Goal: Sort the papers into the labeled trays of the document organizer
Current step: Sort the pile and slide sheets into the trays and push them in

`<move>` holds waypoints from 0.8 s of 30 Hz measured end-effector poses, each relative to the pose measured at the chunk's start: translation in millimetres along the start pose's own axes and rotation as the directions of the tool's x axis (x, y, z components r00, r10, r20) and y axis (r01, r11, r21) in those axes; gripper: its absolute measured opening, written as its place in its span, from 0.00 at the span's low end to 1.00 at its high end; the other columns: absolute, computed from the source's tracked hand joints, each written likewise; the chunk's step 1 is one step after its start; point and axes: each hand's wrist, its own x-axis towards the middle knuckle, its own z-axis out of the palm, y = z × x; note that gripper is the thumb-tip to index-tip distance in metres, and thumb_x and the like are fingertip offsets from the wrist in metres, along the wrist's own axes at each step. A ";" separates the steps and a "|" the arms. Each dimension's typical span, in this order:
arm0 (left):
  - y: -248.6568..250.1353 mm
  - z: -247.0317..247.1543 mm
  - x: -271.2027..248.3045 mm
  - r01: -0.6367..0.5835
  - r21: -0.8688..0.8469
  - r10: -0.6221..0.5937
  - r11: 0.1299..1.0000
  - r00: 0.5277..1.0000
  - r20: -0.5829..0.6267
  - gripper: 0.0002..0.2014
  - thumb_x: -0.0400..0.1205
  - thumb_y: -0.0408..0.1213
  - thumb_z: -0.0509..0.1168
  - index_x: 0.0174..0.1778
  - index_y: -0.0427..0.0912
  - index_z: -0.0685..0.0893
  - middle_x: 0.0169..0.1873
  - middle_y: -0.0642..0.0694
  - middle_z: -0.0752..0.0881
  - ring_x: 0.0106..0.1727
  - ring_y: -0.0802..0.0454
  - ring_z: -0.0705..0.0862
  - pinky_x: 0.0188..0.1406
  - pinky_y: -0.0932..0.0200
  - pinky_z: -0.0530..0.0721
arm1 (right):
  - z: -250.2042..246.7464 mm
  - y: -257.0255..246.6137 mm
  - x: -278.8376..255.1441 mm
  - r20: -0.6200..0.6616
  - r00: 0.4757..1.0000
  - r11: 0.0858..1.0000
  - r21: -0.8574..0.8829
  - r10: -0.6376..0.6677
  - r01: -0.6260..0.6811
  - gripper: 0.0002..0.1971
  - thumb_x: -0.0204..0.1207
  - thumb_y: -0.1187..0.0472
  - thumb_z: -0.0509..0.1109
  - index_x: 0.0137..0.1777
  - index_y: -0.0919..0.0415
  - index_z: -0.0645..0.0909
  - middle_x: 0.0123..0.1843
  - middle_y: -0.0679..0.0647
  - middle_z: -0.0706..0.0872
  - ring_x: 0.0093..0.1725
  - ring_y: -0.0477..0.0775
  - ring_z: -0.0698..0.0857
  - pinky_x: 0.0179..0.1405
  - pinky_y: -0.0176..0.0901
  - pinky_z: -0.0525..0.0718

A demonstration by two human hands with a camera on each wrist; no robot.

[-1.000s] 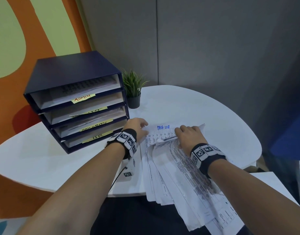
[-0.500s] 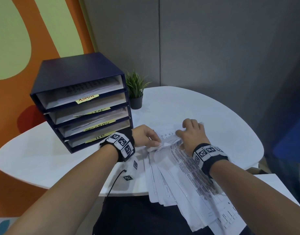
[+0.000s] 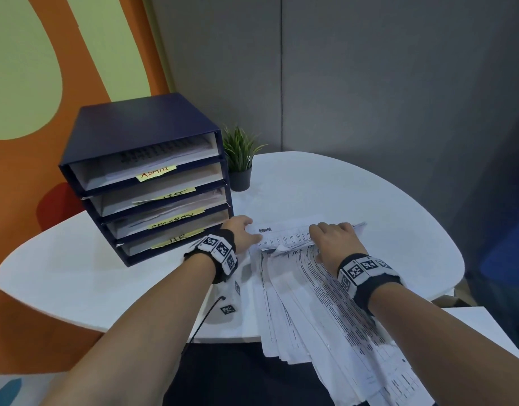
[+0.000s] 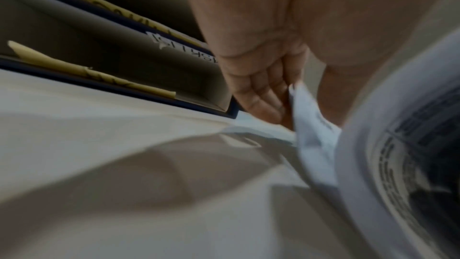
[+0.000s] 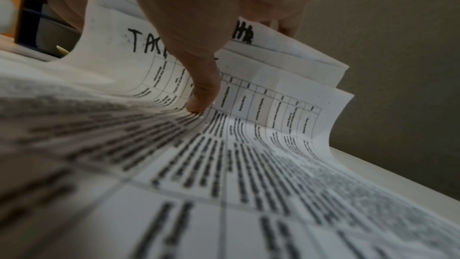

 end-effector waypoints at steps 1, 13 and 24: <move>2.4 3.2 -0.1 -0.027 0.022 0.027 0.999 0.999 -0.032 0.26 0.76 0.46 0.74 0.69 0.43 0.80 0.63 0.45 0.84 0.62 0.48 0.83 0.61 0.56 0.82 | 0.5 -0.1 -0.2 -0.003 1.000 1.000 0.000 0.000 0.000 0.13 0.73 0.66 0.69 0.52 0.55 0.69 0.43 0.47 0.72 0.47 0.55 0.80 0.58 0.47 0.69; 30.7 -9.7 -16.5 -0.098 0.036 0.101 0.995 0.989 -0.112 0.07 0.80 0.41 0.70 0.43 0.40 0.86 0.41 0.35 0.86 0.47 0.35 0.85 0.46 0.54 0.82 | -4.9 0.3 -2.8 -0.002 1.000 1.000 -0.009 0.025 -0.025 0.14 0.74 0.66 0.68 0.57 0.56 0.70 0.47 0.49 0.77 0.49 0.55 0.81 0.60 0.48 0.69; 58.6 -48.3 -17.1 -0.132 -0.005 0.118 0.991 0.903 -0.413 0.06 0.82 0.37 0.65 0.38 0.47 0.81 0.40 0.43 0.84 0.42 0.46 0.82 0.38 0.59 0.75 | -31.6 12.7 3.8 0.057 0.994 0.974 -0.200 -0.095 0.104 0.14 0.74 0.74 0.57 0.52 0.55 0.72 0.41 0.49 0.85 0.41 0.55 0.84 0.62 0.49 0.68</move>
